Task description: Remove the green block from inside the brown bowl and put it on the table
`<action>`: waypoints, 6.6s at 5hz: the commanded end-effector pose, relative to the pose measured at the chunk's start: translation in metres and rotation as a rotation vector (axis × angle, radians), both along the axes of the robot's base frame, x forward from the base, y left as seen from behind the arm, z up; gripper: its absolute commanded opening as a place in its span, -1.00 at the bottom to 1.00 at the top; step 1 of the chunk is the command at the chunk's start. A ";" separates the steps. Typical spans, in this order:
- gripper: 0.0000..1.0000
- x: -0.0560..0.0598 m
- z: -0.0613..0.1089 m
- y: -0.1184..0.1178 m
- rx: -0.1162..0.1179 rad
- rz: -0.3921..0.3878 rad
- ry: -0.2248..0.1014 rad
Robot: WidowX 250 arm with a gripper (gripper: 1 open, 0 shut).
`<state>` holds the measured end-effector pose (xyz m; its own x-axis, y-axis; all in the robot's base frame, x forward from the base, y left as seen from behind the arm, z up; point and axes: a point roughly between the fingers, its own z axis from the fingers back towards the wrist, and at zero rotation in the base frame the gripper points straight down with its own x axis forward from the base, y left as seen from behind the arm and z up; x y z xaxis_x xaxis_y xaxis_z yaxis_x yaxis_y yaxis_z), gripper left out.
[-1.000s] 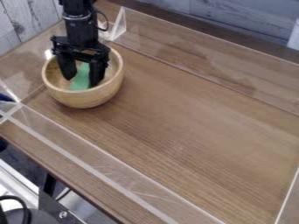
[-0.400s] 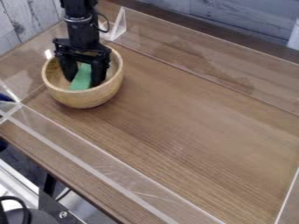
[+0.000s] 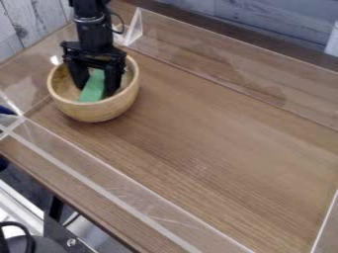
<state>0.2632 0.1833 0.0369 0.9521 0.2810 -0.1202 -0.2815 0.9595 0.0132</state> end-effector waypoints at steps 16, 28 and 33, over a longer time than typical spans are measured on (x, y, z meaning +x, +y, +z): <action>-1.00 0.016 0.010 -0.228 -0.102 -0.376 -0.088; -1.00 0.028 0.012 -0.188 -0.109 -0.344 -0.120; -1.00 0.030 0.003 -0.180 -0.106 -0.336 -0.108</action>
